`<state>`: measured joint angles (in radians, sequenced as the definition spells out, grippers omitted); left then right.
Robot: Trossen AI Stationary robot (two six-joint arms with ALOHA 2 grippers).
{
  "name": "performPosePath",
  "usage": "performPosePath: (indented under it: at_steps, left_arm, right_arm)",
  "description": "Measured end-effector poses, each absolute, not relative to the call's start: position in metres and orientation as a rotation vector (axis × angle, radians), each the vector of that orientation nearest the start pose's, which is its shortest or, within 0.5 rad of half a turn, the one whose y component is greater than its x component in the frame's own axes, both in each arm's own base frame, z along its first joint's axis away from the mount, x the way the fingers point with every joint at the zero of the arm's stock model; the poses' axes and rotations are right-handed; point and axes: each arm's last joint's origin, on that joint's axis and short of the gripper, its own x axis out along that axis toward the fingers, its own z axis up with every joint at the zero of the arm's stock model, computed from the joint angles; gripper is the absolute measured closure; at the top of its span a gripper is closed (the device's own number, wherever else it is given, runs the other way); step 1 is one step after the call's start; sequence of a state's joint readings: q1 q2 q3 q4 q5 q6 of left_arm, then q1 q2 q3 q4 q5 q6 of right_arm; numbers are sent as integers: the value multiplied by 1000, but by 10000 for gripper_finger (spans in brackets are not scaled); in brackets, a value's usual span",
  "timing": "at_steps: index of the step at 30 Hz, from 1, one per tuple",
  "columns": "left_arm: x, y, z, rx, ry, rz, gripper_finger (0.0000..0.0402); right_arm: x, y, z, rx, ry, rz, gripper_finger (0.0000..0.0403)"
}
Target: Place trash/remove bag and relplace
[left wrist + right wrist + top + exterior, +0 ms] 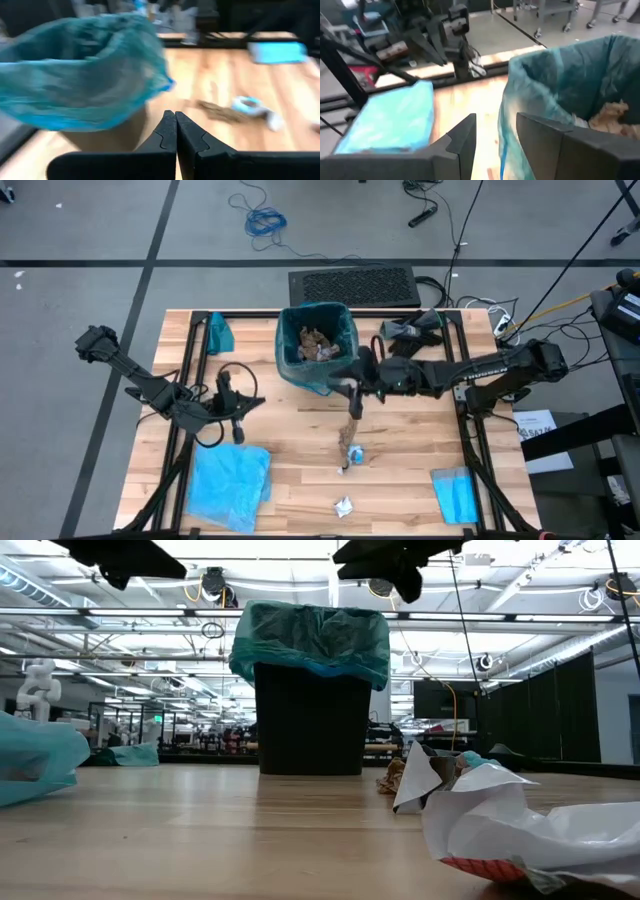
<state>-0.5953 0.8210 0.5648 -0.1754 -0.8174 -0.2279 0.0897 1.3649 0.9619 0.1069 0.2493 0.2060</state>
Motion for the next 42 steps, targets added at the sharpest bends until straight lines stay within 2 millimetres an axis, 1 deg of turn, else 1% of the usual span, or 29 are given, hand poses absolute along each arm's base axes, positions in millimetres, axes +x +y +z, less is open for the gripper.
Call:
performPosePath:
  at_steps: [4, 6, 10, 14, 17, 20, 24, 26, 32, 34, 36, 38, 39, 42]
  left_arm:
    - [156, -84, 248, 56, 385, 110, 401]
    - [157, -86, 243, 40, 439, 69, 401]
    - [159, -90, 231, 23, 538, 32, 402]
    - [163, -93, 225, 28, 572, 19, 402]
    - [164, -94, 224, 25, 570, 14, 402]
    - [165, -95, 225, 18, 561, 9, 402]
    - [165, -95, 226, 16, 558, 9, 402]
    - [165, -95, 226, 14, 556, 8, 402]
    - [166, -95, 227, 14, 545, 4, 402]
    - [166, -95, 227, 14, 545, 4, 402]
    - [166, -95, 227, 13, 545, 5, 402]
    - [166, -95, 227, 13, 545, 5, 402]
    - [166, -95, 227, 13, 545, 5, 402]
    - [166, -95, 227, 14, 545, 5, 402]
  right_arm:
    - [302, 38, 285, 174, 345, -186, 273]
    - [302, 47, 277, 196, 404, -173, 273]
    - [301, 66, 252, 214, 553, -198, 273]
    - [301, 87, 219, 204, 677, -216, 273]
    - [298, 101, 200, 221, 701, -195, 273]
    - [292, 109, 187, 246, 711, -187, 273]
    - [287, 110, 170, 247, 751, -204, 273]
    - [287, 110, 159, 236, 781, -211, 273]
    - [301, 112, 127, 245, 778, -209, 273]
    - [305, 108, 117, 253, 789, -233, 273]
    - [308, 103, 109, 299, 794, -281, 276]
    - [310, 100, 106, 333, 789, -309, 293]
    - [311, 101, 106, 334, 784, -313, 309]
    - [311, 102, 109, 318, 765, -284, 379]
